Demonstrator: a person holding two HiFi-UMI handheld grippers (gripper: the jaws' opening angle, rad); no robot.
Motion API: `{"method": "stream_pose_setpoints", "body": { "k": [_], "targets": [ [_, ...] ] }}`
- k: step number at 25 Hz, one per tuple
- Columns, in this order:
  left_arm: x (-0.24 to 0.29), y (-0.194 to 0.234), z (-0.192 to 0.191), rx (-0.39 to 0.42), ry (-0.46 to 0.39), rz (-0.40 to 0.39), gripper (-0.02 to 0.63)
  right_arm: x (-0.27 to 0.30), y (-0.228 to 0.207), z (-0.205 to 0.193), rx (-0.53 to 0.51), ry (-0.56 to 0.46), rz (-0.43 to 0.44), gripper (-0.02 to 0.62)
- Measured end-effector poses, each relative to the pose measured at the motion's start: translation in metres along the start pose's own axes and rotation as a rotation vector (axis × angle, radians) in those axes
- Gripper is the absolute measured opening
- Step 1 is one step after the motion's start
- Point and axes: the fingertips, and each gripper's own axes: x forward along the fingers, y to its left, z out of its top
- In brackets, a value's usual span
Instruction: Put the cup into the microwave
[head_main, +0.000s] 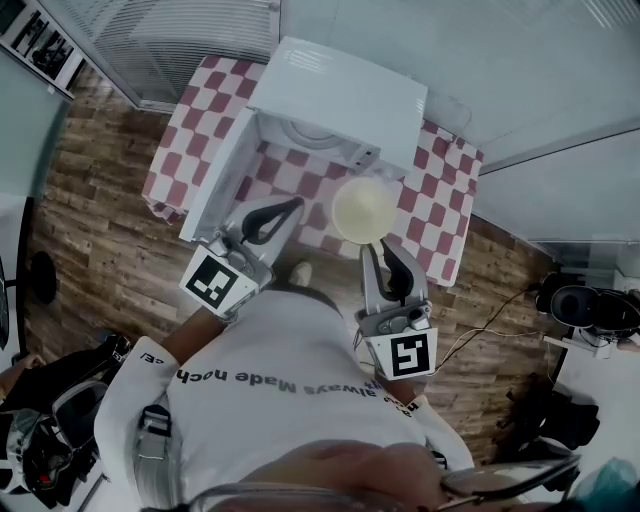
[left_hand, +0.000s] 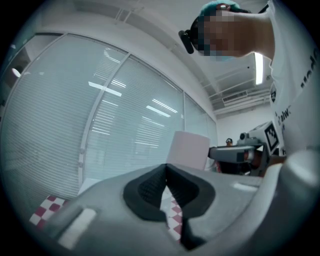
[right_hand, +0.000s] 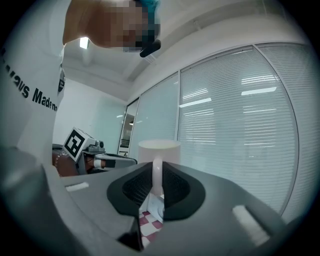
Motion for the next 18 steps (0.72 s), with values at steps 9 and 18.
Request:
{"method": "stream_pose_setpoints", "body": {
  "k": [9, 18],
  "targets": [
    [0.034, -0.008, -0.011, 0.003, 0.004, 0.016, 0.003, -0.009, -0.037, -0.013, 0.006, 0.006, 0.005, 0.041],
    [0.042, 0.007, -0.005, 0.003, 0.011, -0.006, 0.003, 0.007, -0.041, -0.010, 0.000, -0.006, -0.014, 0.041]
  ]
}}
